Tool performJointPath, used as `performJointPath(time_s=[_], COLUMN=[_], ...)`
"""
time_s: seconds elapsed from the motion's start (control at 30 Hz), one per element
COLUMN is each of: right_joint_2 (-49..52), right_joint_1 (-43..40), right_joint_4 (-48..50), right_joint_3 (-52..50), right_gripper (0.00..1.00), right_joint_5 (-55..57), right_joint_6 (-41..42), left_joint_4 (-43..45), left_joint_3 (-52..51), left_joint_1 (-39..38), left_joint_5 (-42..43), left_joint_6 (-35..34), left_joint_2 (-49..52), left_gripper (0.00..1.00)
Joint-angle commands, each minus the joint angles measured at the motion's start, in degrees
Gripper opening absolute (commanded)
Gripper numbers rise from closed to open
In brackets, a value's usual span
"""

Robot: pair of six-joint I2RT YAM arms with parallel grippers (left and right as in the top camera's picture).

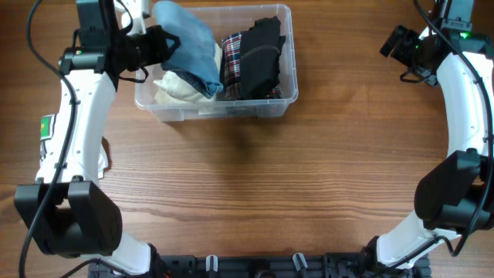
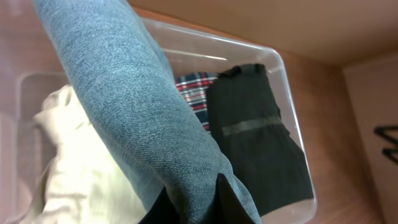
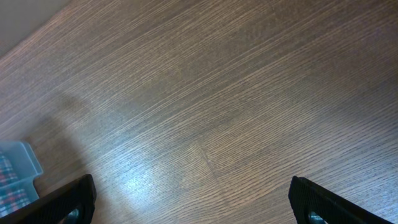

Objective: Pack container
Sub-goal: 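Lift the blue jeans into the bin's left side with the left gripper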

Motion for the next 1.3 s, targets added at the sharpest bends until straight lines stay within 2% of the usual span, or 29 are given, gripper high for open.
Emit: performJointPath(time_s=[0.0,0.07,0.33,0.4,0.43,0.47,0.53,0.73,0.9,1.1,1.13,1.2,1.27], right_joint_2=[0.7,0.7,0.7,0.7,0.7,0.7,0.7,0.7,0.7,0.7,0.7,0.7,0.7], right_joint_1=[0.0,0.0,0.0,0.0,0.0,0.0,0.0,0.0,0.0,0.0,0.0,0.0,0.0], right_joint_4=[0.0,0.0,0.0,0.0,0.0,0.0,0.0,0.0,0.0,0.0,0.0,0.0,0.0], right_joint_3=[-0.1,-0.1,-0.1,-0.1,-0.1,-0.1,-0.1,-0.1,-0.1,-0.1,-0.1,-0.1,-0.1], right_gripper=[1.00,1.00,1.00,1.00,1.00,1.00,1.00,0.99,1.00,1.00,1.00,1.00,1.00], right_joint_5=[1.2,1.2,1.2,1.2,1.2,1.2,1.2,1.2,1.2,1.2,1.2,1.2,1.2], right_joint_6=[-0.7,-0.7,-0.7,-0.7,-0.7,-0.7,-0.7,-0.7,-0.7,-0.7,-0.7,-0.7,-0.7], left_joint_4=[0.6,0.4,-4.0,-5.8,-6.6,-7.0,-7.0,-4.4,-4.3,-9.3,-10.5,-13.6,-16.3], left_joint_3=[1.0,1.0,1.0,1.0,1.0,1.0,1.0,1.0,1.0,1.0,1.0,1.0,1.0], left_joint_1=[-1.8,-1.9,2.8,3.6,3.8,3.8,3.7,3.8,3.8,3.6,3.6,3.2,2.4], left_joint_5=[6.7,9.5,9.0,6.5,4.9,3.9,2.7,2.8,2.9,0.0,-2.0,-7.3,-12.0], left_joint_6=[8.5,10.8,11.8,11.8,11.8,11.8,11.8,11.7,11.6,11.8,11.8,11.8,11.8], left_joint_2=[-1.0,-1.0,-1.0,-1.0,-1.0,-1.0,-1.0,-1.6,-6.3,-11.0,-10.7,-9.7,-8.3], left_gripper=[0.04,0.04,0.04,0.07,0.17,0.42,1.00,1.00,1.00,0.99,0.90,0.42,0.18])
